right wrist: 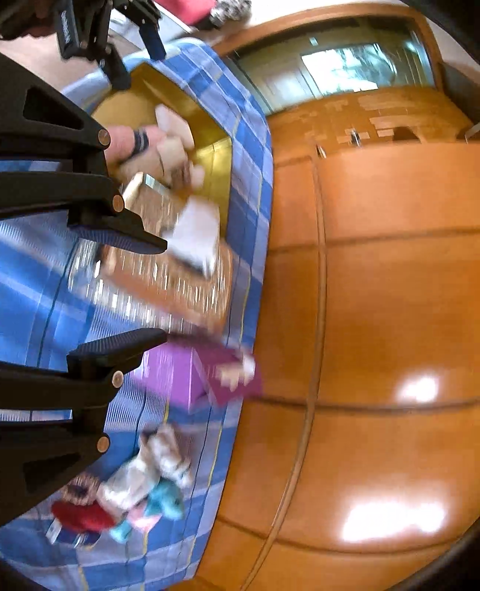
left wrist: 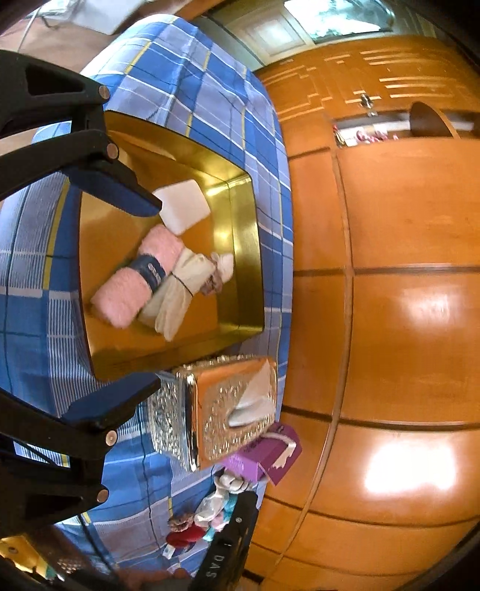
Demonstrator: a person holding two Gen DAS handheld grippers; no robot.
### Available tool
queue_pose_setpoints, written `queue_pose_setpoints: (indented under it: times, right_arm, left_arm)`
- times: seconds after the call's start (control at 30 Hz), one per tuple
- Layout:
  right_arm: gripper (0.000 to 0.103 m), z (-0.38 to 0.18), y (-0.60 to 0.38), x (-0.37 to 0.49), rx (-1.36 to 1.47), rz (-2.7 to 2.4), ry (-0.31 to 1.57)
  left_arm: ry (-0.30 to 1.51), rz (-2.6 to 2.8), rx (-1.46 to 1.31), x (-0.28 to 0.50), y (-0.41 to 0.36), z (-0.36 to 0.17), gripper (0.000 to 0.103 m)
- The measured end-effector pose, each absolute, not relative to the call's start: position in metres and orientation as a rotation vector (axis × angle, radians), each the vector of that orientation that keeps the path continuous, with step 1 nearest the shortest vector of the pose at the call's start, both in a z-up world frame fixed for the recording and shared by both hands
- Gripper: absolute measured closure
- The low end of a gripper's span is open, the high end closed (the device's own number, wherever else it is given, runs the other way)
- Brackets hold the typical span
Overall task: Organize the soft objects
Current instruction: 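Open the right tool and move both tools back over the pile, then grasp the white knit glove with blue band with the left tool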
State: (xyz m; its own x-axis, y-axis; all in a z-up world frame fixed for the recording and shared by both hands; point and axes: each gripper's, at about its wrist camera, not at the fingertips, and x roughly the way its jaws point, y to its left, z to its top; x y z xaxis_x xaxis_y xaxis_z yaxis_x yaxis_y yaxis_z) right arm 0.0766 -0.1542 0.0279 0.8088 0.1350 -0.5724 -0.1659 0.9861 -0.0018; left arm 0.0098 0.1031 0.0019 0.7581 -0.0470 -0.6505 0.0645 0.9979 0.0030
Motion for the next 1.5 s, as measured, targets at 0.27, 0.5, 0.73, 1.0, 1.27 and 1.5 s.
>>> queue_pose_setpoints:
  times: [0.27,0.5,0.73,1.0,1.27,1.5]
  right_arm:
    - [0.061,0.034,-0.245,0.071,0.0,-0.056,0.593]
    - [0.061,0.031,-0.305,0.06,0.065,-0.196,0.588]
    - [0.061,0.017,-0.357,0.058,0.179,-0.309,0.58]
    - [0.061,-0.003,-0.4,0.064,0.275,-0.429,0.559]
    - [0.061,-0.001,-0.403,0.061,0.327,-0.374,0.52]
    - [0.061,0.002,-0.414,0.05,0.43,-0.345,0.463]
  left_arm:
    - [0.698,-0.129,0.079,0.01,0.07,0.008,0.016]
    - [0.703,-0.2,0.127,0.011,0.036,0.007,0.017]
    - [0.708,-0.249,0.176,0.013,0.009,0.007,0.016]
    - [0.72,-0.331,0.221,0.019,-0.026,0.009,0.017]
    - [0.734,-0.464,0.264,0.035,-0.08,0.011,0.017]
    - [0.772,-0.575,0.309,0.069,-0.156,0.01,0.023]
